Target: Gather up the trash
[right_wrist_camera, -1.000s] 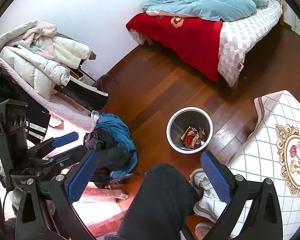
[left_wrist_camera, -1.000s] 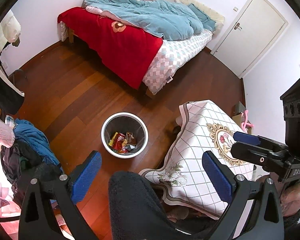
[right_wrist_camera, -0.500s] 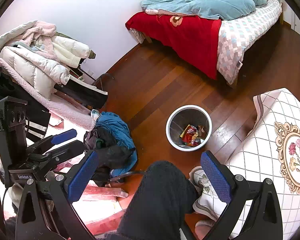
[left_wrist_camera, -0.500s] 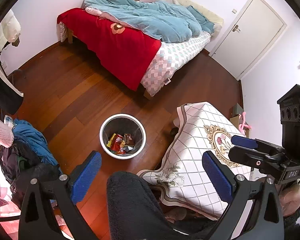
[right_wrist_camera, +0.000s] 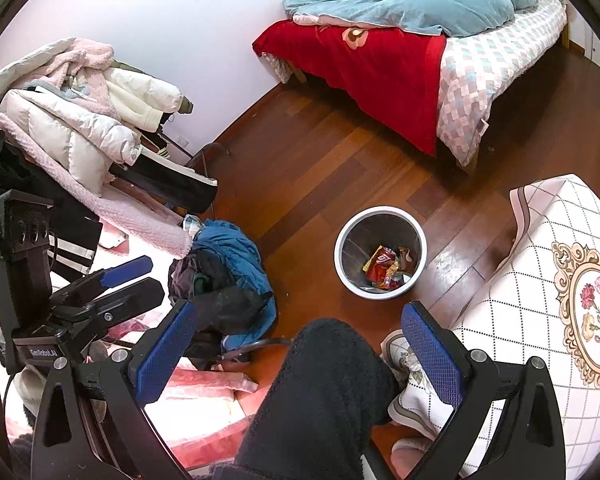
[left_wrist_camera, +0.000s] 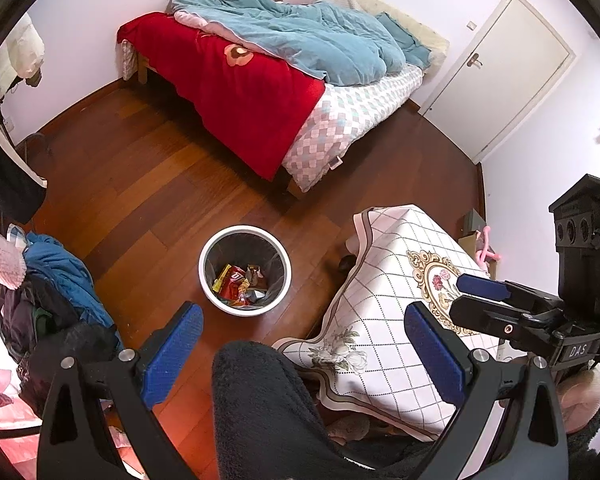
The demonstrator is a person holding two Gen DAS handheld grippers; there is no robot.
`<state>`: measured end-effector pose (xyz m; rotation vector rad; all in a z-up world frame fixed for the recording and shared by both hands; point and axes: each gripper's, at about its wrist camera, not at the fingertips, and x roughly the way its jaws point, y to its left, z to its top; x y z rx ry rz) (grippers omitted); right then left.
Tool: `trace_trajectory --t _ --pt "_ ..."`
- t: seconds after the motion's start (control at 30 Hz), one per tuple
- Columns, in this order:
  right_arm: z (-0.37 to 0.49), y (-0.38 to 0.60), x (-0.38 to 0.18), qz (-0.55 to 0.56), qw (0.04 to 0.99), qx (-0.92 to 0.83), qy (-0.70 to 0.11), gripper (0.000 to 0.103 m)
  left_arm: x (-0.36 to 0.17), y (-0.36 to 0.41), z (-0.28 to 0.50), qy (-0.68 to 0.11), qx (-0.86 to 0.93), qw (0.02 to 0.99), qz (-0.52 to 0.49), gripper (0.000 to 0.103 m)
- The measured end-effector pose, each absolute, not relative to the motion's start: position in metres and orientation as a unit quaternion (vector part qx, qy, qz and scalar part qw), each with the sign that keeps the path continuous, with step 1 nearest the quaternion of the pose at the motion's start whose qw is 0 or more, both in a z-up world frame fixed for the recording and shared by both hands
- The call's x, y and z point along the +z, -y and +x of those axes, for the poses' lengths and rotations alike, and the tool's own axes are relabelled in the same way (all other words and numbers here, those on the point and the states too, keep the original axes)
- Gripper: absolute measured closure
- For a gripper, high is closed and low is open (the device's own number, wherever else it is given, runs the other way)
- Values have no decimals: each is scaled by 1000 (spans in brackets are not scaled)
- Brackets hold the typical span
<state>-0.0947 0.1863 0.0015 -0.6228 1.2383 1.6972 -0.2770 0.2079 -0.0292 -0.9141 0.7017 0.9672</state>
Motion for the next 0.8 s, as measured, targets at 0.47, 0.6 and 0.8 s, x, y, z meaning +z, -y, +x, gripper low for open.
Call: trace_trajectory --t 0.47,0.6,0.8 --pt "-101 -192 -3 -254 452 689 -507 0 -31 -206 -283 -318 441 726 -421 0" --pt "-103 -193 -3 -256 450 689 -508 0 -31 -205 -284 -318 442 725 -422 0" --pt "-103 -192 -2 -256 448 691 -507 0 -31 -203 -286 -315 445 724 -422 0"
